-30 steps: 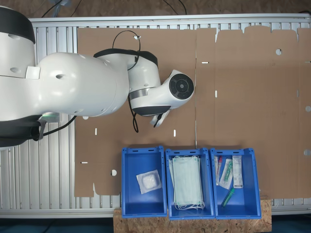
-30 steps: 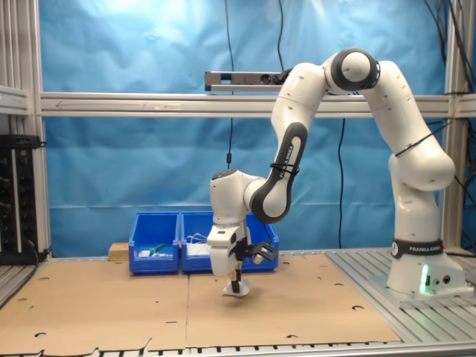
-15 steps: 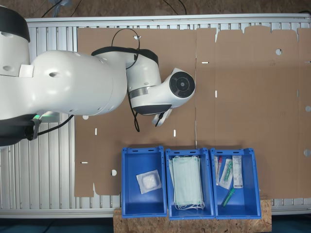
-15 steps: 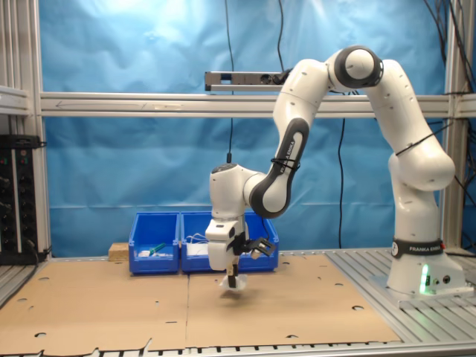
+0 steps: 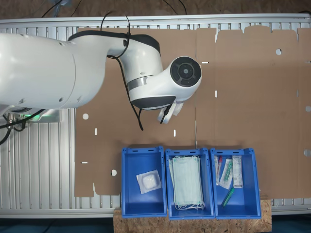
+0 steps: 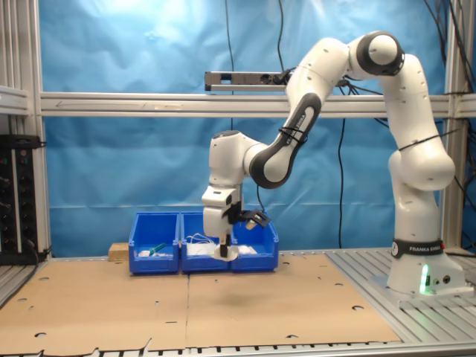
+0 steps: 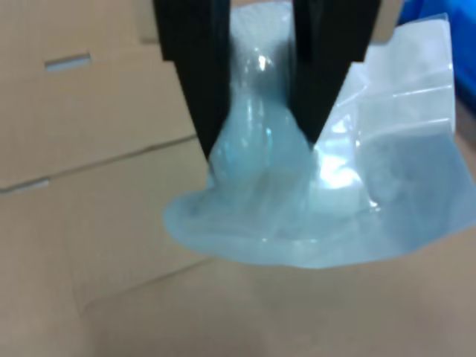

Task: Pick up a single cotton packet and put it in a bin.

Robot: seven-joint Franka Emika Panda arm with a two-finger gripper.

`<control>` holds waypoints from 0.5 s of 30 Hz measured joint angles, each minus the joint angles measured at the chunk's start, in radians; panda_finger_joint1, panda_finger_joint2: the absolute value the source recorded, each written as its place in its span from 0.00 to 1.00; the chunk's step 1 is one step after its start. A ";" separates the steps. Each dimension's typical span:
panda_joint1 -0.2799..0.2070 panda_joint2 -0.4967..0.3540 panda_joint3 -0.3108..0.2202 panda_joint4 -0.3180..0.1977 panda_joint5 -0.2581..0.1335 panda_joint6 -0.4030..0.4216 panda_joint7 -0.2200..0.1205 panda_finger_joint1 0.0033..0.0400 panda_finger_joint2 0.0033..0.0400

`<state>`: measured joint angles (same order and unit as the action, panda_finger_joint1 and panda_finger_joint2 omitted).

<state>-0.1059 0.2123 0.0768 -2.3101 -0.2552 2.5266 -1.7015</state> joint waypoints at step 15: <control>-0.023 -0.191 -0.077 -0.067 0.000 -0.097 0.000 0.06 0.06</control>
<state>-0.1293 0.0216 -0.0001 -2.3767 -0.2553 2.4299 -1.7015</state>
